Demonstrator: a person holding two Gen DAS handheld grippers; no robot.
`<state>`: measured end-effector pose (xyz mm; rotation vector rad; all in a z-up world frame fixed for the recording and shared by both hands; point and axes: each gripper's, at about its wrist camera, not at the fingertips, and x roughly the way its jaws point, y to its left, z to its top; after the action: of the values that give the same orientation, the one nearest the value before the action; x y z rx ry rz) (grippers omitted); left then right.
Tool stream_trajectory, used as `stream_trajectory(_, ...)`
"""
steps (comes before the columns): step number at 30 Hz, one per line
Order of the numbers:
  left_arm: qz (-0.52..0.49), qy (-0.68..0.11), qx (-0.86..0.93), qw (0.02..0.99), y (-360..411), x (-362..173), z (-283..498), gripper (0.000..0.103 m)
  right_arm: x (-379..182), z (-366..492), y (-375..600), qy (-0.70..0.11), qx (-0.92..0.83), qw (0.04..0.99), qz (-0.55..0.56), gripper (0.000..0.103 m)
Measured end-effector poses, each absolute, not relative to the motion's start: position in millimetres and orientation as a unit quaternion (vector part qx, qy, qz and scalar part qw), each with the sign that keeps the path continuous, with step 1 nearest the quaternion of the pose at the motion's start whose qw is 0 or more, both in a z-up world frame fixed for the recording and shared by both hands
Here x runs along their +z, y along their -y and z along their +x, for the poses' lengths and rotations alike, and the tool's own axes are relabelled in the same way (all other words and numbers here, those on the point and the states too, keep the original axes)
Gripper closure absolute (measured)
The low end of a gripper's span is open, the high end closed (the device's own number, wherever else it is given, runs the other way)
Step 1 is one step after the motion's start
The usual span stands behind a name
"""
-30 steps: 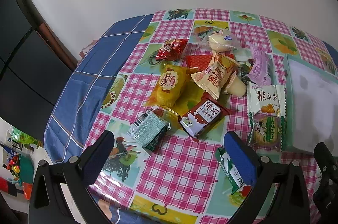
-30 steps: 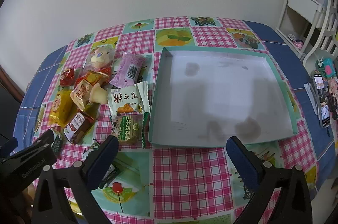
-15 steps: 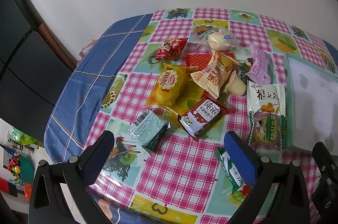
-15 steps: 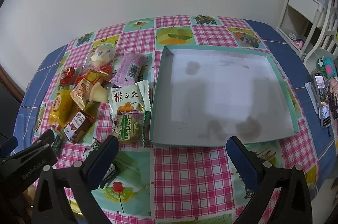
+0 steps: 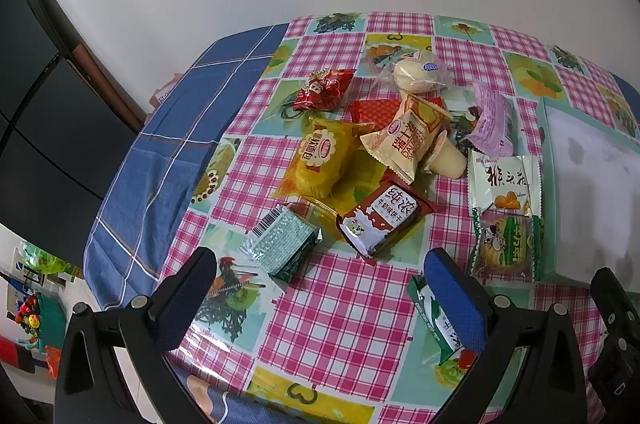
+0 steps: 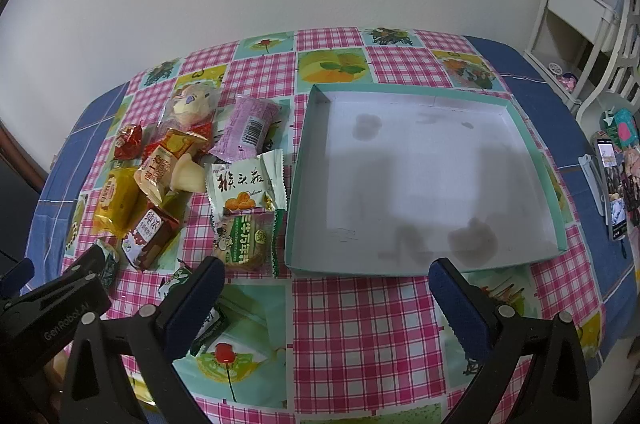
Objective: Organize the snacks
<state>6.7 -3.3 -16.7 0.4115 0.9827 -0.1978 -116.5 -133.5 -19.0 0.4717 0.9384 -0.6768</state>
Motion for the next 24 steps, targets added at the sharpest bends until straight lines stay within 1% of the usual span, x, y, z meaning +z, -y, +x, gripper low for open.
stream_trajectory(24, 0.196, -0.471, -0.092, 0.855, 2.1, -18.6, 6.4, 0.0, -19.3, -116.6, 133.7, -0.44, -0.316, 0.811, 0.221, 0.0)
